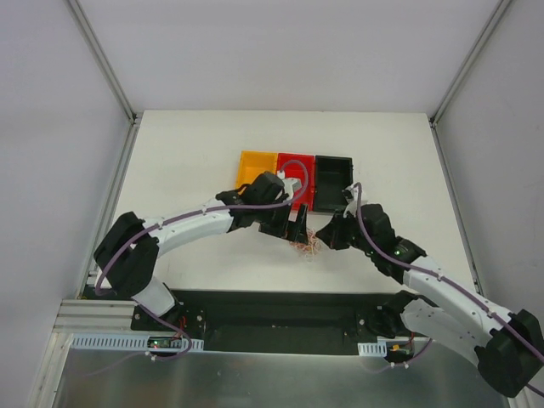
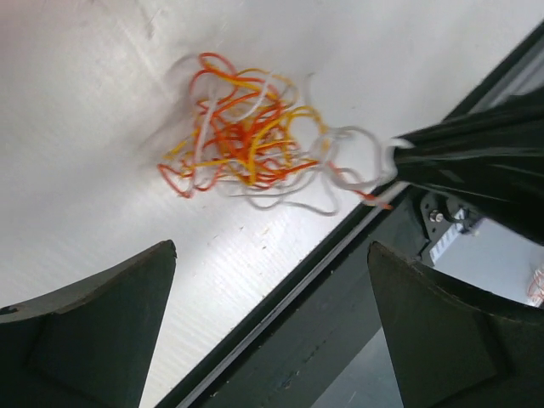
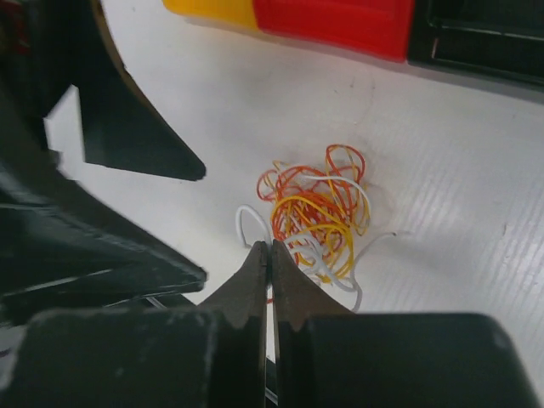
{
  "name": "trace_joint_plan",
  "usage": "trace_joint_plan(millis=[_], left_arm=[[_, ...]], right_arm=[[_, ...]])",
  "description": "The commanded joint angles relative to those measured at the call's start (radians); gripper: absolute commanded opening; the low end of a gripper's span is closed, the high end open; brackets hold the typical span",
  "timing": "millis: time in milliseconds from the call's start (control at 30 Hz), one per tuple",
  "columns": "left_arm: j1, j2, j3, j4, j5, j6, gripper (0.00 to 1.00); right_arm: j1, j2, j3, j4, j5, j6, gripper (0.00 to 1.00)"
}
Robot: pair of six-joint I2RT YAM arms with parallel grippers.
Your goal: Untangle the cables
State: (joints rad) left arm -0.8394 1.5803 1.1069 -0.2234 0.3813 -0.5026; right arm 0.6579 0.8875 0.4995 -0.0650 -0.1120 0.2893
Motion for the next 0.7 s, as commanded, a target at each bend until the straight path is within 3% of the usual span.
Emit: trace_joint_plan(millis=[0,100,333,433,567,667], left_arm=[[-0.071,-0.106,-0.128,0.218,-0.192,-0.136,0.95],[-0.161,-0.175,-0.206,0.355,-0.340,-0.097,0.95],[-0.208,-0.241,-0.358,0.619,-0.453,-0.145,0.90],[-0.222,-0.243,-0.381,0.653,-0.510,-0.162,0.89],[-0.247,-0.267,-0.404,0.674,-0.584,-0.142,0.71],[-0.274,-0.310,-0.455,0.731,-0.617,-0.103,0.69]], right_arm=[[-0.001,-0.087,0.016,0.005,-0.067,0.004,0.01],[-0.001,-0.113,0.040,0.010,-0.116,0.027,0.01],[0.000,-0.124,0.076,0.024,-0.189,0.077,0.01],[-0.001,-0.131,0.082,0.022,-0.210,0.093,0.01],[0.000,-0.151,0.093,0.019,-0.213,0.113,0.01],[-0.001,-0.168,0.111,0.001,-0.209,0.113,0.01]])
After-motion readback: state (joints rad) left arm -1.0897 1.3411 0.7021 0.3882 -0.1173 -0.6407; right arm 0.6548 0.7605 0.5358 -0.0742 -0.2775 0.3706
